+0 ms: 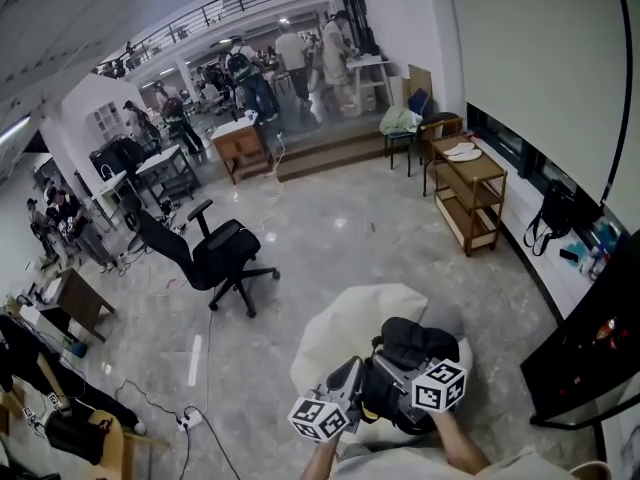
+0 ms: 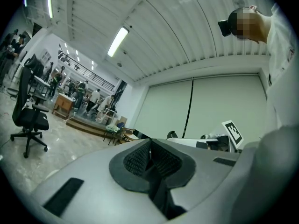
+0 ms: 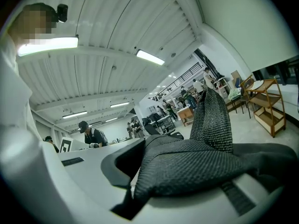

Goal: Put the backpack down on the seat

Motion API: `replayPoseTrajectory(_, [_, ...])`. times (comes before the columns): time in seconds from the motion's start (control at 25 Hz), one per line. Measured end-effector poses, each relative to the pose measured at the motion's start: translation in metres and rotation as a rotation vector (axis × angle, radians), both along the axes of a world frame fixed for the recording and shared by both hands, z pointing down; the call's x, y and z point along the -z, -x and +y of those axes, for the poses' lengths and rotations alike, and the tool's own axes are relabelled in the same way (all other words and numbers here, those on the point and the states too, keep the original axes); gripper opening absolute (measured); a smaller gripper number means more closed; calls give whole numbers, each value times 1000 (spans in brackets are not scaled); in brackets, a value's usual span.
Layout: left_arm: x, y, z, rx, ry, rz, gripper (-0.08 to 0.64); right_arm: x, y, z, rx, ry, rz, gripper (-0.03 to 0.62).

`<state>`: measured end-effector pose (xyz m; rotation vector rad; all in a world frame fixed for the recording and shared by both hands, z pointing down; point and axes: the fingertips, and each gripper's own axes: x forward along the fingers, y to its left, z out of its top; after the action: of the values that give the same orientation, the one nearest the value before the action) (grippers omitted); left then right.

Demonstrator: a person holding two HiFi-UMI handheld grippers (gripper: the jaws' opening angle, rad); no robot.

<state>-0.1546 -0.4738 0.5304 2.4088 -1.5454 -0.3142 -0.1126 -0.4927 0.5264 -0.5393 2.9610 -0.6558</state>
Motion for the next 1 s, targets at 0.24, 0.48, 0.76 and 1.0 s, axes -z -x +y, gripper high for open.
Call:
replayPoseTrajectory(0.24, [4, 14, 1, -3, 0, -14, 38, 2, 11, 0, -6, 18, -2, 57])
replayPoseTrajectory(0.48, [-6, 14, 4, -4, 0, -16, 38, -8, 14, 7, 12, 27, -9, 57])
replayPoseTrajectory(0.76, [-16, 22, 15, 6, 39, -4, 38, -8, 20, 23, 56, 48, -25, 54])
replayPoseTrajectory(1.0, [-28, 23, 25, 23, 95, 6, 38, -18, 21, 32, 83, 92, -21, 54])
